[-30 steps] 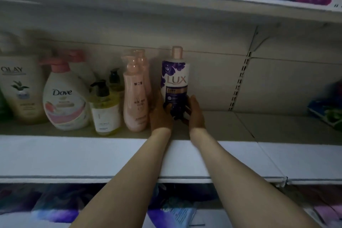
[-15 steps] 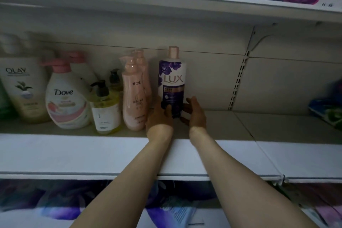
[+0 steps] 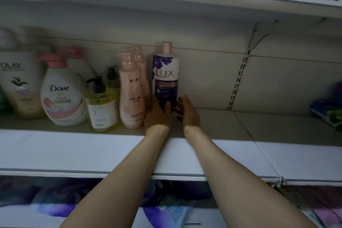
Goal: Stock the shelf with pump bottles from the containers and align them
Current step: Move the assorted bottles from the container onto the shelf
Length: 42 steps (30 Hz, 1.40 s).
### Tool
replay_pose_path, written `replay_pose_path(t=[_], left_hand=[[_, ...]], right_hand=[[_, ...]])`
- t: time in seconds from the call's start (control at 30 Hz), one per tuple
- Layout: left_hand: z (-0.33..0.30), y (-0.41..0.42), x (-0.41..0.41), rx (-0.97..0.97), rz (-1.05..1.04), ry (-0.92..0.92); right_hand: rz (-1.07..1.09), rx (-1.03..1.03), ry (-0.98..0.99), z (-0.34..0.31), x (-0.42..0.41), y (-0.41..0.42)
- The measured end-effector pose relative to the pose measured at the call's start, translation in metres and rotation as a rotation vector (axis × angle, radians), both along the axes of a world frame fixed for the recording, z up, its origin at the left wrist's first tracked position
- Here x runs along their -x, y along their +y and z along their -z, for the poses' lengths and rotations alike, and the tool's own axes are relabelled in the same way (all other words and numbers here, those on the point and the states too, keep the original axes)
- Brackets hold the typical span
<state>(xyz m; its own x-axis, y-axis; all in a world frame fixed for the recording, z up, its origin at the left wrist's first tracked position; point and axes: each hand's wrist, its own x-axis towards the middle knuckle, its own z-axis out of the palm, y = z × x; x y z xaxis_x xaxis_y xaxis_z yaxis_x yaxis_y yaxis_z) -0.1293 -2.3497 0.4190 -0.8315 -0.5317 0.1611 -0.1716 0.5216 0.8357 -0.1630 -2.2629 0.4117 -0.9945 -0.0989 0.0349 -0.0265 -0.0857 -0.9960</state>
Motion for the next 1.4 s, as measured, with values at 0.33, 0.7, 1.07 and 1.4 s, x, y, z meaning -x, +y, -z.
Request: replay_pose_path(t=[0.33, 0.7, 1.07, 1.4], left_hand=[[0.004, -0.001, 0.008, 0.045, -0.014, 0.018], [-0.009, -0.003, -0.035, -0.017, 0.151, -0.017], [0.004, 0.038, -0.178, -0.227, 0.128, 0.17], [0.16, 0.106, -0.304, -0.389, 0.063, 0.18]], right_hand=[[0.002, -0.146, 0.007, 0.003, 0.002, -0.006], [-0.029, -0.019, -0.016, -0.003, -0.021, 0.013], [-0.145, -0.16, 0.174, -0.004, -0.144, 0.065], [-0.133, -0.151, 0.162, 0.122, -0.268, 0.116]])
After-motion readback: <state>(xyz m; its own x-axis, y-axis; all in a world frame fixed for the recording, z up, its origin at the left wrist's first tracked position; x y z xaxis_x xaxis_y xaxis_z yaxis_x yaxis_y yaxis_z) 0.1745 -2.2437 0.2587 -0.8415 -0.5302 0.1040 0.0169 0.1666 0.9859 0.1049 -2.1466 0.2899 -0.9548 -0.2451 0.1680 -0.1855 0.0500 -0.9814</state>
